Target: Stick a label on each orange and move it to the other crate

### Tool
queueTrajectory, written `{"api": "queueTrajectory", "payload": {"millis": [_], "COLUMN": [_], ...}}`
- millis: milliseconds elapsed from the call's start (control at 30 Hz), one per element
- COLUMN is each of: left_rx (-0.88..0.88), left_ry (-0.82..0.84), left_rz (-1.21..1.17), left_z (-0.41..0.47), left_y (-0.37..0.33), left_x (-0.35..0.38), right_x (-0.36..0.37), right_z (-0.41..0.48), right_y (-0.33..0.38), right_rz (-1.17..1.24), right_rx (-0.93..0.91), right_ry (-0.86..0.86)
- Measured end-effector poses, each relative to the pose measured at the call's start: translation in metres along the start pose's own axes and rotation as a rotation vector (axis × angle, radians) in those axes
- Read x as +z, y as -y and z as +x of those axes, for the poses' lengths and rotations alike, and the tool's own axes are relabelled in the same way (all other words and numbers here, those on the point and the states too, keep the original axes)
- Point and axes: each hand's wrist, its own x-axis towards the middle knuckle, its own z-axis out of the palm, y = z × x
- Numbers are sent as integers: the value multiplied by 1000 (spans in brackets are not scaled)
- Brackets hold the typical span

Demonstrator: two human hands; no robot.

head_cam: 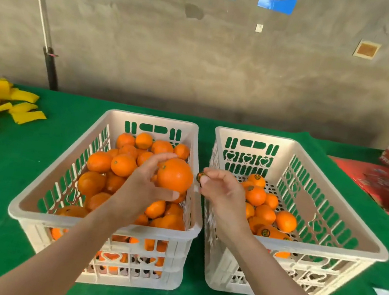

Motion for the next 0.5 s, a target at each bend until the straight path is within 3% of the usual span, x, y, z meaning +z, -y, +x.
{"api": "queueTrajectory", "payload": {"millis": [100,233,367,500], "left_rx": [-121,-240,-298,-316], "left_ry": [100,168,-21,-30], "left_rz": [-344,-524,-416,-348], "left_z": [-11,-18,-20,-25], "left_y": [-7,-15,-17,-20], "left_x": [22,50,75,88], "right_x": [-15,-30,-42,-52], "right_z": [-17,-35,-47,-56], "right_y": [18,32,39,42], "right_rz": [205,232,102,-23], "right_rx": [145,185,177,126], "right_ry": [78,168,135,130]}}
